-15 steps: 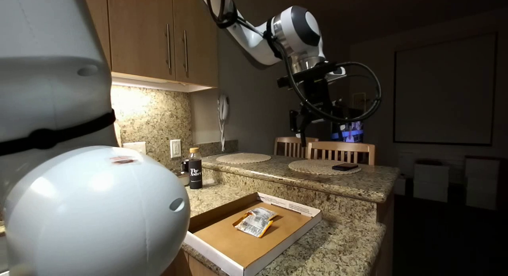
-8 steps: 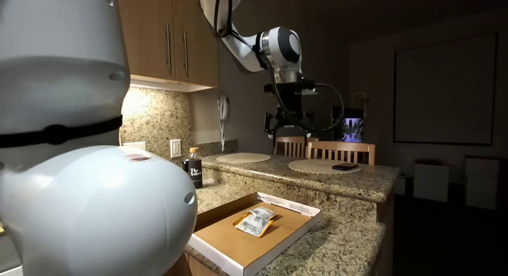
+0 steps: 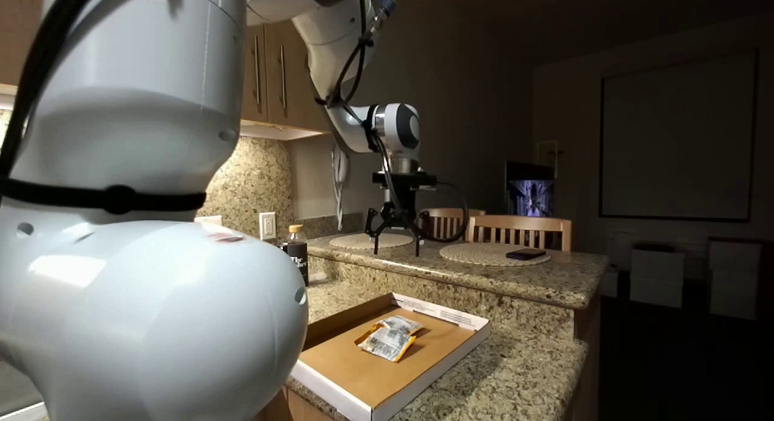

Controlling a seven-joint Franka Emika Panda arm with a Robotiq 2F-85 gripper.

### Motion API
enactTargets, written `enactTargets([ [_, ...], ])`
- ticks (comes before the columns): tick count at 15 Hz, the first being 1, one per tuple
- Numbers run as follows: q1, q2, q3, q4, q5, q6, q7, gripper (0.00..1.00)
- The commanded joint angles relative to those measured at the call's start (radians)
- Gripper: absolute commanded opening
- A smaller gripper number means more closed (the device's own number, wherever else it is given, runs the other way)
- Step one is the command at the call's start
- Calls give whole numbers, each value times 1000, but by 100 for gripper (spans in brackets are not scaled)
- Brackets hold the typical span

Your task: Remove one sachet from the box and place it on the upper part of the countertop

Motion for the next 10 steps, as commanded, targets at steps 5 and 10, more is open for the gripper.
enactTargets([
  [5, 69, 256, 39, 134, -119, 1, 86, 100],
  [10, 89, 369, 20, 198, -132, 75, 235, 100],
])
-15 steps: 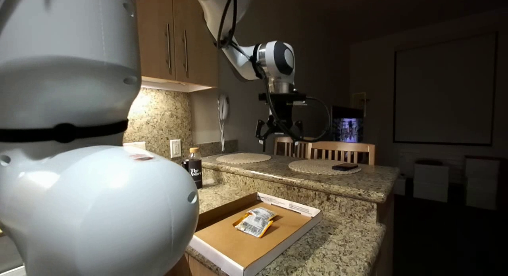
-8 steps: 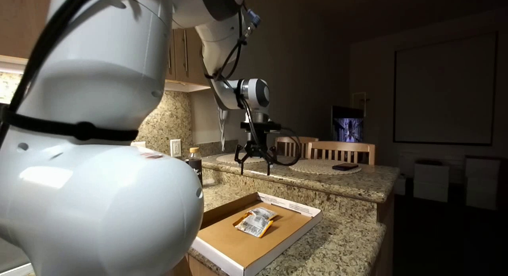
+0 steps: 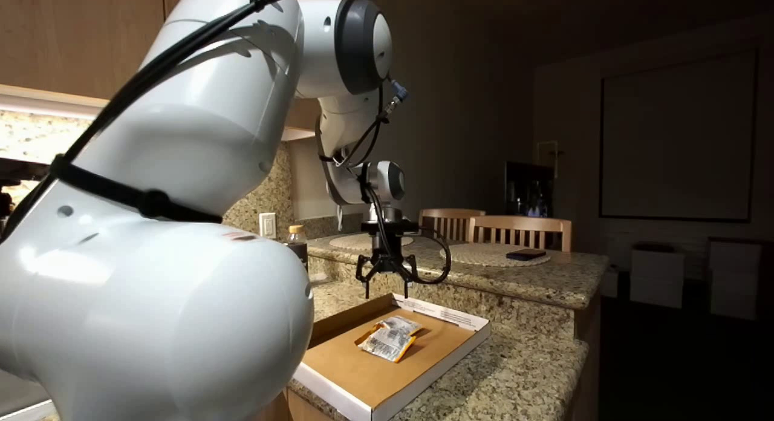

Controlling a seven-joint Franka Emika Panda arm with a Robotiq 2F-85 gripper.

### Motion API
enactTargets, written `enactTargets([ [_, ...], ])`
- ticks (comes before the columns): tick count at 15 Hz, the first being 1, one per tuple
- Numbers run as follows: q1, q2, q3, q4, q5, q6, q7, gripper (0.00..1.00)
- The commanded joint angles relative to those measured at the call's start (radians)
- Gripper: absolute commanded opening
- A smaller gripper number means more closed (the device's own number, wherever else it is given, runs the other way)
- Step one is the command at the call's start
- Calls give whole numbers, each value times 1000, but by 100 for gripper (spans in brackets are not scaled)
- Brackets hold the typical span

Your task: Remove one sachet from the box and place it on the upper part of the countertop

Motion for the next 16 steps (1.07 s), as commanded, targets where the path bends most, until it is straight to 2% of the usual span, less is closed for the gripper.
enactTargets([
  [1, 16, 73, -12, 55, -10, 74, 107, 100],
  [8, 65, 200, -49, 118, -66, 257, 193, 100],
  [14, 95, 244, -96, 147, -106, 289, 258, 100],
  [15, 95, 245, -100, 154, -104, 283, 263, 93],
  [16, 95, 246, -101, 156, -103, 281, 263, 74],
])
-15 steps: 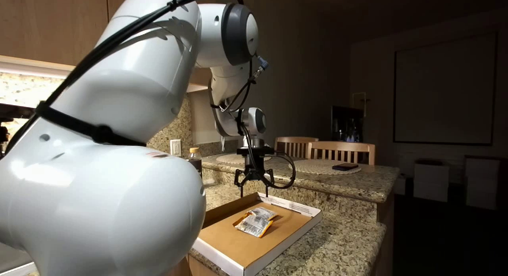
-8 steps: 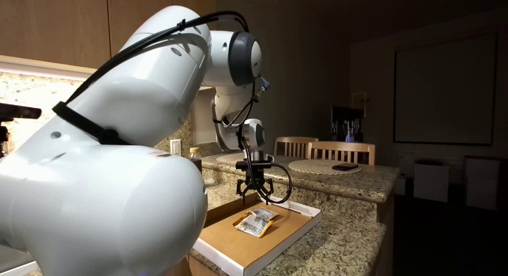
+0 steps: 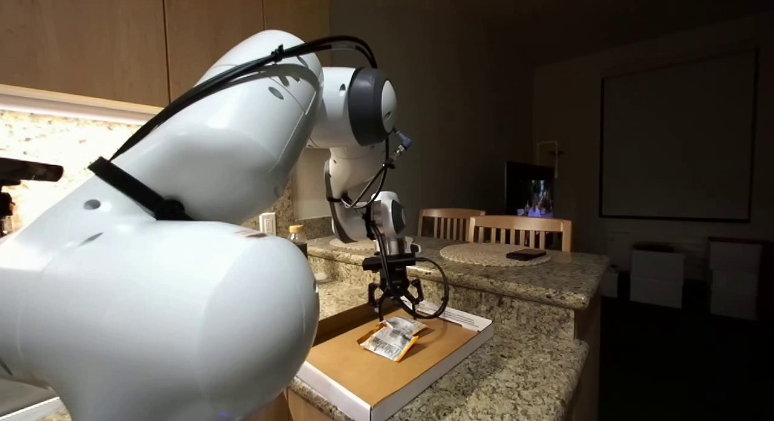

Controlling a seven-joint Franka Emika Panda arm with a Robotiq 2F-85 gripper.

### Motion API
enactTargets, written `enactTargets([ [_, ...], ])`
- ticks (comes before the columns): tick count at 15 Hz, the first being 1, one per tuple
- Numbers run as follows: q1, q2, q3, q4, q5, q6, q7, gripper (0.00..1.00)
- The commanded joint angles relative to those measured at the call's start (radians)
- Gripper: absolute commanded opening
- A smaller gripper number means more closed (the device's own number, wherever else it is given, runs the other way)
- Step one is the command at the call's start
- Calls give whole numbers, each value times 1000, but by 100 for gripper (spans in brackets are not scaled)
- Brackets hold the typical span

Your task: Remove one sachet from the box and place it on the upper part of the countertop

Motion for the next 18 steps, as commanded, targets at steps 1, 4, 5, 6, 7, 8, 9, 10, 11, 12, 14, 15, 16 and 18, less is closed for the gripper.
enactTargets([
  [1, 10, 12, -17, 14, -27, 9, 42, 68],
  [4, 9, 13, -18, 22, -23, -3, 44, 46],
  [5, 10, 14, -17, 23, -21, -4, 47, 41],
  [6, 10, 14, -18, 24, -20, -6, 52, 34],
  [7, 10, 14, -18, 24, -20, -6, 55, 28],
  [8, 10, 14, -18, 24, -19, -10, 58, 23],
  [9, 10, 13, -18, 24, -18, -10, 60, 15],
  [10, 10, 10, -18, 21, -16, -10, 65, 9],
  [11, 9, 8, -19, 20, -15, -11, 68, 5],
  [12, 9, 4, -20, 17, -14, -11, 73, 3],
  [14, 7, -2, -24, 15, -11, -13, 81, 0],
  [15, 6, -6, -24, 14, -9, -16, 85, 0],
  [16, 5, -12, -25, 10, -5, -18, 94, 2],
  [18, 2, -23, -23, 6, 3, -25, 106, 3],
])
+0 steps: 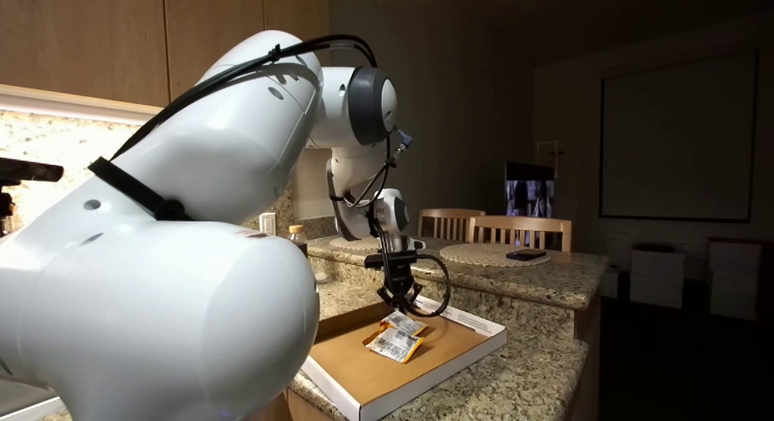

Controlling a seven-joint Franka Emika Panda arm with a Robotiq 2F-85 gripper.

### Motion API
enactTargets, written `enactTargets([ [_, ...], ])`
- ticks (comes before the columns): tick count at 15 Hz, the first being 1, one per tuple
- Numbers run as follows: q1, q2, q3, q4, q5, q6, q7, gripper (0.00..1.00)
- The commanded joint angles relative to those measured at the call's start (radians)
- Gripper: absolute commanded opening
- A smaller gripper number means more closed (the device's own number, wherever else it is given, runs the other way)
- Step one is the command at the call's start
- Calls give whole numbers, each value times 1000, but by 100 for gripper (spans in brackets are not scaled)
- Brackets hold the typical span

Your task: Remove one sachet from the box and place it on the upper part of the countertop

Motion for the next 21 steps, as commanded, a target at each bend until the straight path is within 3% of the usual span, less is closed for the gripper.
enactTargets([
  [1, -5, -30, -1, -16, 9, -27, 44, 4],
  [5, -20, -94, 13, -39, 41, -49, 46, 5],
  [13, -44, -230, 47, -12, 116, -220, 11, 5],
  [19, -56, -321, 43, -7, 101, -191, 23, 3],
  [21, -55, -316, 36, 45, 80, -189, 34, 2],
])
